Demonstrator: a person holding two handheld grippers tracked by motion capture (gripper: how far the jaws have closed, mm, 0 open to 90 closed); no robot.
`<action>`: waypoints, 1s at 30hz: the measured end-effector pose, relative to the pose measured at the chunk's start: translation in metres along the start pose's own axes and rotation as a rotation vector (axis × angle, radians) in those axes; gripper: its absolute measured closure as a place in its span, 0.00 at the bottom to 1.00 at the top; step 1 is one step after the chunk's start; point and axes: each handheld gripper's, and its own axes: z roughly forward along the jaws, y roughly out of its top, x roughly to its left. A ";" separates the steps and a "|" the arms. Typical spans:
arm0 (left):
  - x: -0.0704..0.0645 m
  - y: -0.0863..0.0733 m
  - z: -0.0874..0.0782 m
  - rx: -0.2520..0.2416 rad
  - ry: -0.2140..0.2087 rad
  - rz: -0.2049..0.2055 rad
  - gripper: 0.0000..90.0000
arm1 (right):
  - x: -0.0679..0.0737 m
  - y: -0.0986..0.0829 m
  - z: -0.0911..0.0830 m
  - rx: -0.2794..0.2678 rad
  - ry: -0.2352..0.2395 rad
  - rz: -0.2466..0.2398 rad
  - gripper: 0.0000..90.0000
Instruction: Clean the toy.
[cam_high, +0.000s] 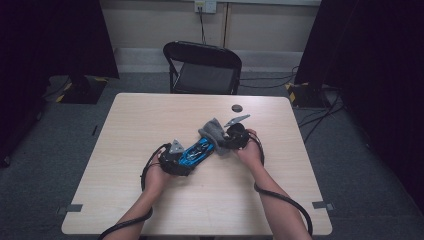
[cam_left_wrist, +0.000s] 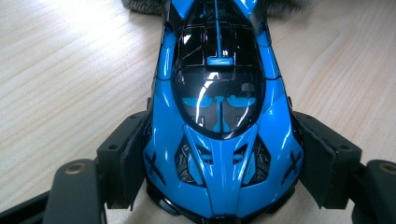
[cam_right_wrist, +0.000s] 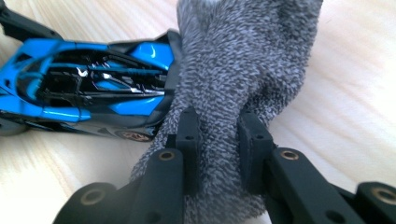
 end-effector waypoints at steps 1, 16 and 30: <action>0.000 0.000 0.000 0.001 0.002 0.000 0.29 | 0.000 -0.001 0.003 0.001 0.015 0.001 0.81; -0.001 -0.001 -0.001 0.001 0.005 -0.001 0.29 | 0.001 -0.014 -0.008 0.035 0.066 -0.028 0.82; -0.002 -0.001 -0.001 0.002 0.004 -0.004 0.29 | 0.013 -0.040 -0.028 0.035 0.097 -0.027 0.81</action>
